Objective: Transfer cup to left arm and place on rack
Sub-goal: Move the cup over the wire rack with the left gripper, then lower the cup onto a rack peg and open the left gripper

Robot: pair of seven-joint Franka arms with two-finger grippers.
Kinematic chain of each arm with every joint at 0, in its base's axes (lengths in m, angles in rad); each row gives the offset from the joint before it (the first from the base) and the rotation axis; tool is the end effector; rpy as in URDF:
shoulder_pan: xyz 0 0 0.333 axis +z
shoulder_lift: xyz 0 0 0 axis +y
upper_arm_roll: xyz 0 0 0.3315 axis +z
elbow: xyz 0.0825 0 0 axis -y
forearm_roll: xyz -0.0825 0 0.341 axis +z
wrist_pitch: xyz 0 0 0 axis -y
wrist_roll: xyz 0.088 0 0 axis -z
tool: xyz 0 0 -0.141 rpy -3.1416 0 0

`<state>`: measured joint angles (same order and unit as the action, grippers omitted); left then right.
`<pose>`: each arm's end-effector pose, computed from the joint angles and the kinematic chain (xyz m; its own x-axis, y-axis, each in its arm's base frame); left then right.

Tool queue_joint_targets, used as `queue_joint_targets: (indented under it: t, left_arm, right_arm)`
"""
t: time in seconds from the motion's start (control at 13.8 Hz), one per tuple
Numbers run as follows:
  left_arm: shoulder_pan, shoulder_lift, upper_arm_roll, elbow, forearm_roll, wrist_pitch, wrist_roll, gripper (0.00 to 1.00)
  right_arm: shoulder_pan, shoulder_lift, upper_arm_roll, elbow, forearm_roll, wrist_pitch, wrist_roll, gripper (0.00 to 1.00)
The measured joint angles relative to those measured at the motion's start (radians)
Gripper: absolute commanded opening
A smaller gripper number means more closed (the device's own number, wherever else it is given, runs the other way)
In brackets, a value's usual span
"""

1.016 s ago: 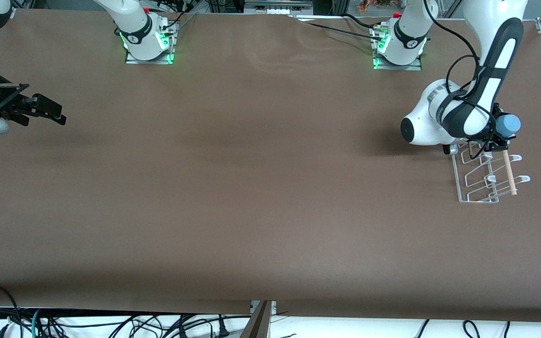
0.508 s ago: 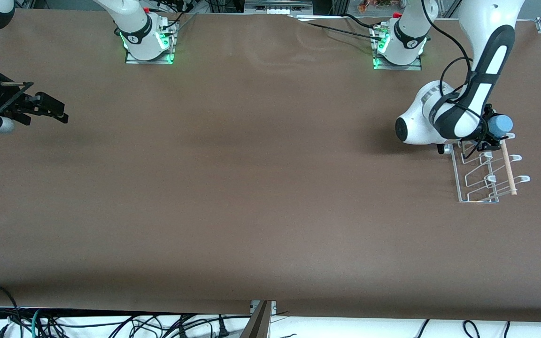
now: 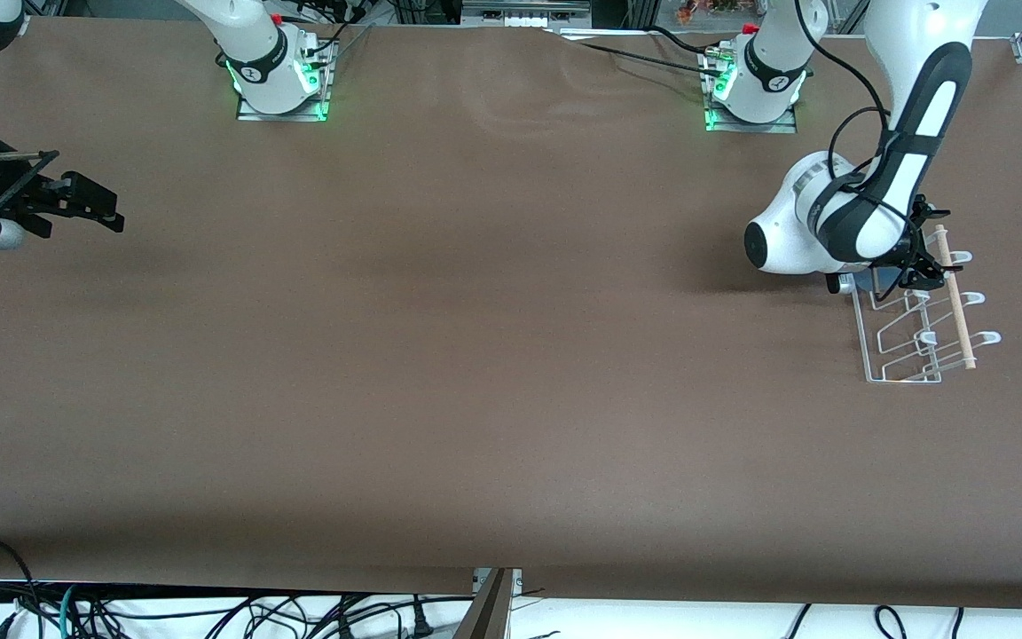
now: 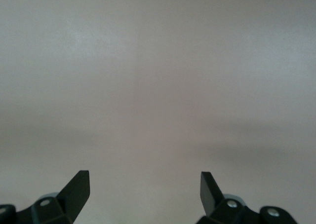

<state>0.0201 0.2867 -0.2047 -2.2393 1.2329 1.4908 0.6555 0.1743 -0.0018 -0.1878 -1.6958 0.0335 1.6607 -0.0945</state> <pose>0.4588 0.0580 0.3007 -0.0593 -0.1915 -0.9797 -0.9874 -0.1331 0.0858 0.5137 -0.0026 0.5608 0.9965 0.0779 -0.0301 0.0768 -0.9964 -0.0366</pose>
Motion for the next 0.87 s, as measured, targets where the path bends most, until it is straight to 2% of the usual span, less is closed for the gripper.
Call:
queue_joint_targets:
  t: [0.22, 0.58, 0.87]
  left_arm:
    - [0.000, -0.044, -0.006, 0.100, -0.177, 0.001, -0.001, 1.00]
    - [-0.002, -0.064, -0.020, 0.339, -0.524, 0.001, -0.016, 1.00]
    - [-0.002, -0.066, -0.032, 0.483, -0.782, 0.002, -0.211, 1.00]
  right_arm:
    - [0.000, 0.007, 0.000, 0.007, -0.001, 0.000, 0.000, 0.99]
    - [0.000, 0.018, 0.000, 0.008, -0.003, -0.002, 0.000, 0.99]
    - [0.000, 0.022, 0.000, 0.008, -0.003, -0.002, 0.000, 0.99]
